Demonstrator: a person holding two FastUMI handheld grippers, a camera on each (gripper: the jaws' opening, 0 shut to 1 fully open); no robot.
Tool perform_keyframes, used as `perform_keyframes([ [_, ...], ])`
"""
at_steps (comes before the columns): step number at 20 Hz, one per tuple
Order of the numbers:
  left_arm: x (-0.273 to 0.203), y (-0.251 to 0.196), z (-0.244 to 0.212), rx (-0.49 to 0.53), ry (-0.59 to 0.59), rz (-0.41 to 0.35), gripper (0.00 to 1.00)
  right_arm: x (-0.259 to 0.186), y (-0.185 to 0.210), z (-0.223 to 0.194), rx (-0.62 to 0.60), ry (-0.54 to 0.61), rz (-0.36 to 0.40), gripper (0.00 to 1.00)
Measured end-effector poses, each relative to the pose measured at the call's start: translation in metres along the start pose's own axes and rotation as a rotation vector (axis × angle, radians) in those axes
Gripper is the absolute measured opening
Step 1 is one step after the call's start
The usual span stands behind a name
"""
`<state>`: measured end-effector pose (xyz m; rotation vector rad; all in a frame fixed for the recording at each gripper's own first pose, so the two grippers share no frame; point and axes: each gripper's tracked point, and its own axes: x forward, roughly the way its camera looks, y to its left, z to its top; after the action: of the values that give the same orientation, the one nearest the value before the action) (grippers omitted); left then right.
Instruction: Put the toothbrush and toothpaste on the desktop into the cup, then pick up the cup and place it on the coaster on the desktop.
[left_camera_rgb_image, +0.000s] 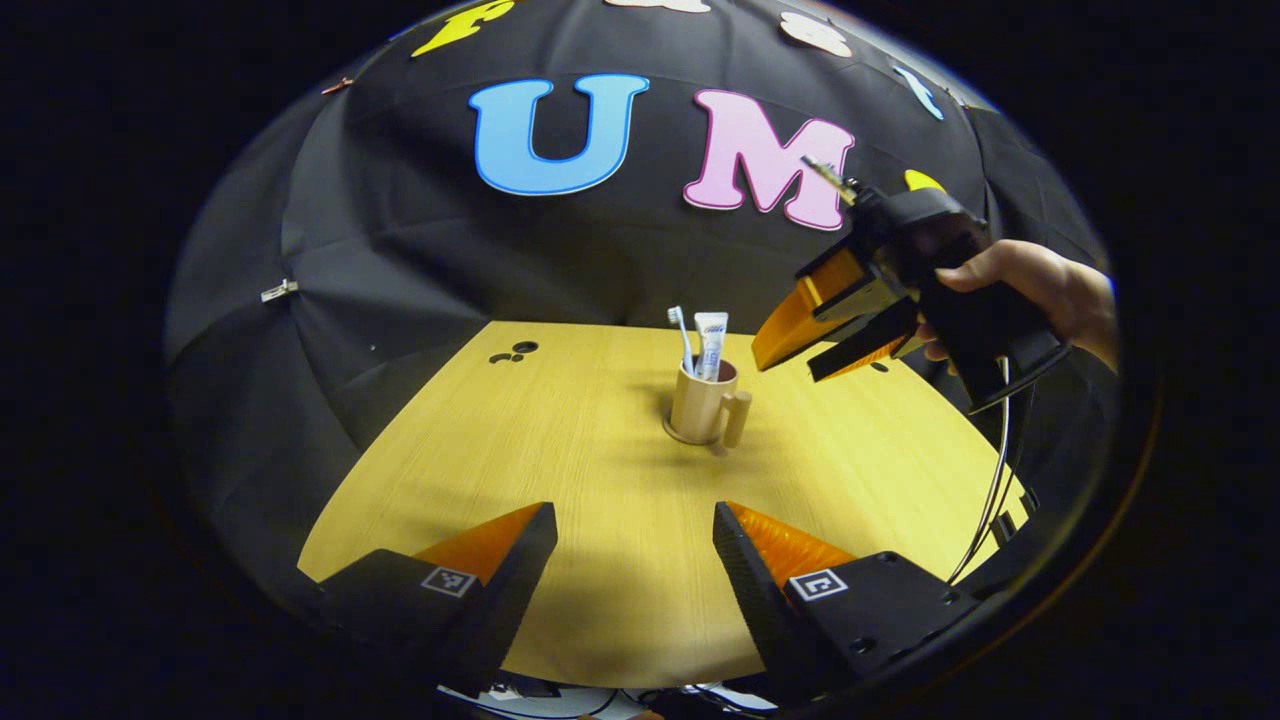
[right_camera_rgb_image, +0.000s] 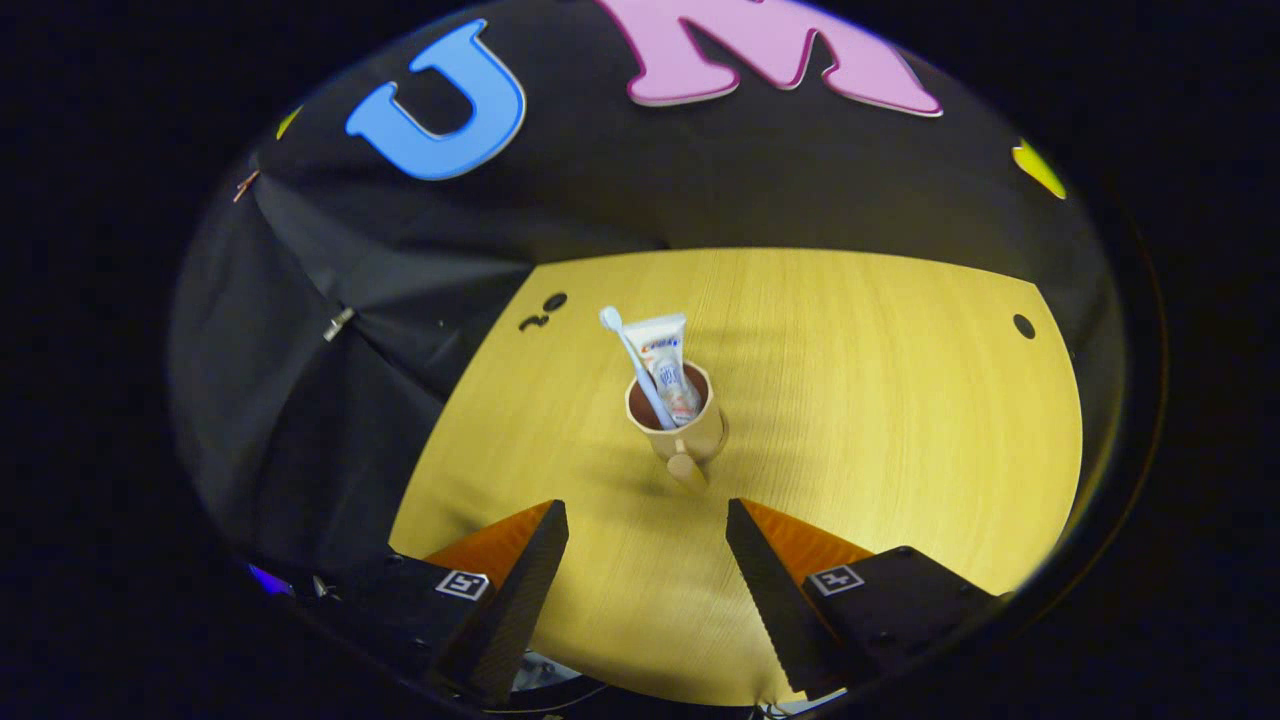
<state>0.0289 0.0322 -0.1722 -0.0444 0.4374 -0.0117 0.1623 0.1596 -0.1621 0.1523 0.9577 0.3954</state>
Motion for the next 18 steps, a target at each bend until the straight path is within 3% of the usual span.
perform_keyframes([
  [3,-0.007,-0.013,0.028,0.014,-0.049,-0.052,0.98,-0.047,0.0,0.03,0.073,-0.163,0.015,0.99],
  [11,-0.03,-0.052,0.128,0.046,-0.227,-0.131,0.98,-0.189,-0.018,0.068,0.018,-0.553,-0.069,0.98],
  [14,-0.04,-0.066,0.152,0.037,-0.271,-0.157,0.98,-0.219,-0.032,0.06,-0.007,-0.668,-0.134,0.98],
  [18,-0.049,-0.071,0.163,0.039,-0.301,-0.16,0.98,-0.245,-0.048,0.033,-0.016,-0.723,-0.203,0.98],
])
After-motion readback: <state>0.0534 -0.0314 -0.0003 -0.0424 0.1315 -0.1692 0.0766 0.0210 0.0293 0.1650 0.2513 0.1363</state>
